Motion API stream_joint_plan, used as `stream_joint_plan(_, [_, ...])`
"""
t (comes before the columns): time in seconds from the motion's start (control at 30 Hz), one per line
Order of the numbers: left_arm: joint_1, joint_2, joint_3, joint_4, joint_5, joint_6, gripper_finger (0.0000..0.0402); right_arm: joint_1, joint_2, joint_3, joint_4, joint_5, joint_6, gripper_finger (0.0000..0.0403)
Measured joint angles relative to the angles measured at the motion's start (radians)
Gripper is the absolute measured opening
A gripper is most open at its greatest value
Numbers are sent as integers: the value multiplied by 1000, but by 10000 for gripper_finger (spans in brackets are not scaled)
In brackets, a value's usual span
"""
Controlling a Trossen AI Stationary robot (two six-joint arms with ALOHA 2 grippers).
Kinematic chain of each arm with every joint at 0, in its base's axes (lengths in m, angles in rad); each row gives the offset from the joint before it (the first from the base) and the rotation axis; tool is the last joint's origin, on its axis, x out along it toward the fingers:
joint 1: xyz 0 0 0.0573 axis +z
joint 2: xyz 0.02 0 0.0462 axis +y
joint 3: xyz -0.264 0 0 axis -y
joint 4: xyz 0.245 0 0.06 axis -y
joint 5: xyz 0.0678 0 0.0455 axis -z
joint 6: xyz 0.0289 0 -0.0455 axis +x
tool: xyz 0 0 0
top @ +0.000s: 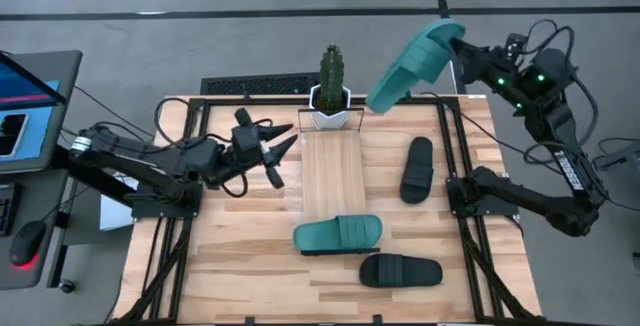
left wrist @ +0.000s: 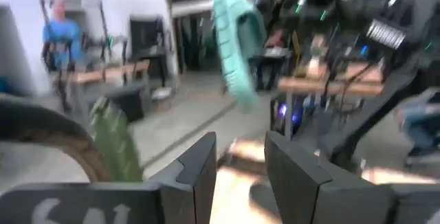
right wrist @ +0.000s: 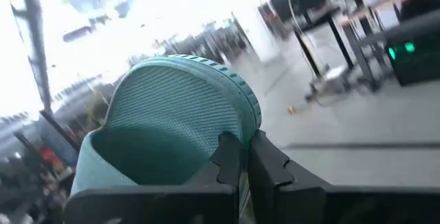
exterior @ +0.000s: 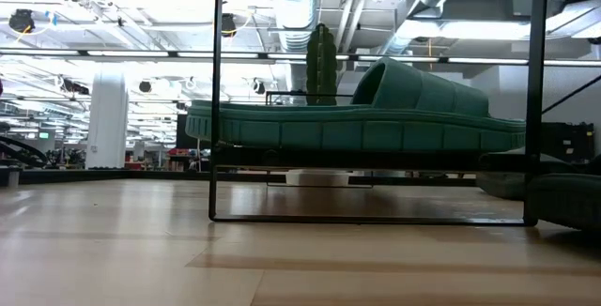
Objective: Pick and place slides into the shelf
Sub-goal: Put the green slipper on the shelf
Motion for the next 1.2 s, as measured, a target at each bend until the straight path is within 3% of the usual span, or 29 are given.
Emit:
stream_joint_plan(0.23, [-2,88,0,346,173,300,112,120,-31,-112,224,147,66,0])
stream_joint_plan(0.4, [-2,125,0,472,205,436,112,204,-33,-231,487,208,144,0])
stream_joint_plan(0.73, [18,127,0,493,122,469,112,434,-27,-384,894,415,154,0])
stream_joint_plan(0.97, [65,127,0,444,168,388,112,569,4,-390,922,461,64,0])
stream_joint_plan(1.2, [71,127,0,447,166,352,112,606,3,-390,927,488,32,0])
